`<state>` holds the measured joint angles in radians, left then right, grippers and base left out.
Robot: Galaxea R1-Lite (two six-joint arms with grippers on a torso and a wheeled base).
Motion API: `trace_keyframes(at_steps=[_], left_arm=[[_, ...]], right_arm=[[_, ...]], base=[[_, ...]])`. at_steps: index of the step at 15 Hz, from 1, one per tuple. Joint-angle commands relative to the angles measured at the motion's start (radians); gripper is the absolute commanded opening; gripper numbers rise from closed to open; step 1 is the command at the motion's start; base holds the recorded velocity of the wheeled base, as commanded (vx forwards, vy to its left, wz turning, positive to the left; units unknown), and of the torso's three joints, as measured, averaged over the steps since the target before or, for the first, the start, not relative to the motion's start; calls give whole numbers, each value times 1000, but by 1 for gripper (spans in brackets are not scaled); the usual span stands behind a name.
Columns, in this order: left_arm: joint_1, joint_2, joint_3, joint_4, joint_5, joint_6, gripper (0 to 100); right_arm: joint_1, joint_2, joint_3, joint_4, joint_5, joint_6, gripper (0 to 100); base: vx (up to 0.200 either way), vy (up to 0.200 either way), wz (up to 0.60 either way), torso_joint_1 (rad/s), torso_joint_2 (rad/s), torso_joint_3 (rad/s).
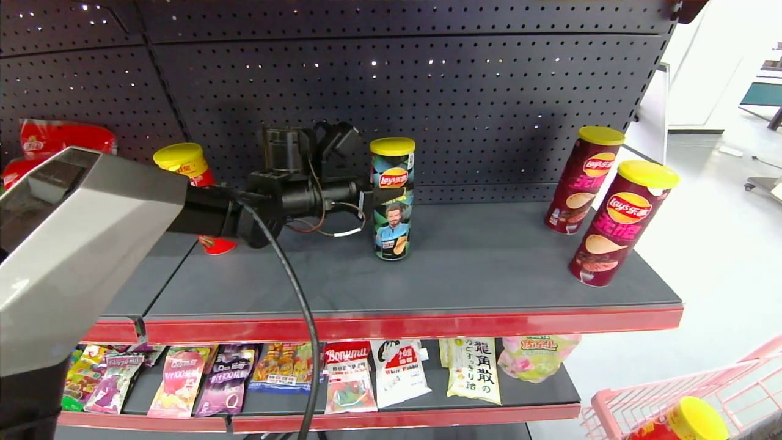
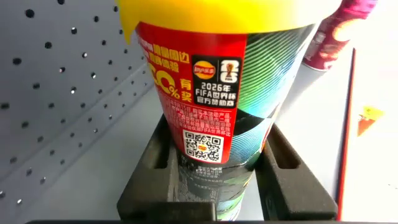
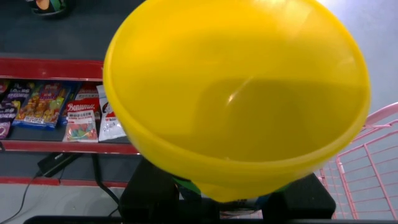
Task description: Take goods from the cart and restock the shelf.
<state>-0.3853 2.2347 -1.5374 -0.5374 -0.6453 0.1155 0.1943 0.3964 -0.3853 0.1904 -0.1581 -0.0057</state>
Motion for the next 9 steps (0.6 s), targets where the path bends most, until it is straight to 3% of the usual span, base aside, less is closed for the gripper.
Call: trace_keyframes(at_steps=[1,5,9], left_arm=[[-3,-102,192,-127,7,0,0],[-33,-170,408,-283,9,-23,0],[-55,-173,456,-348,26,-39,0]], right_arm=[[1,-1,-1,0,0,0,0],[1,-1,-1,0,0,-2,0],[1,-1,-6,0,0,-3,0]], base=[[0,0,0,0,0,0],[0,0,0,0,0,0],[0,0,0,0,0,0]])
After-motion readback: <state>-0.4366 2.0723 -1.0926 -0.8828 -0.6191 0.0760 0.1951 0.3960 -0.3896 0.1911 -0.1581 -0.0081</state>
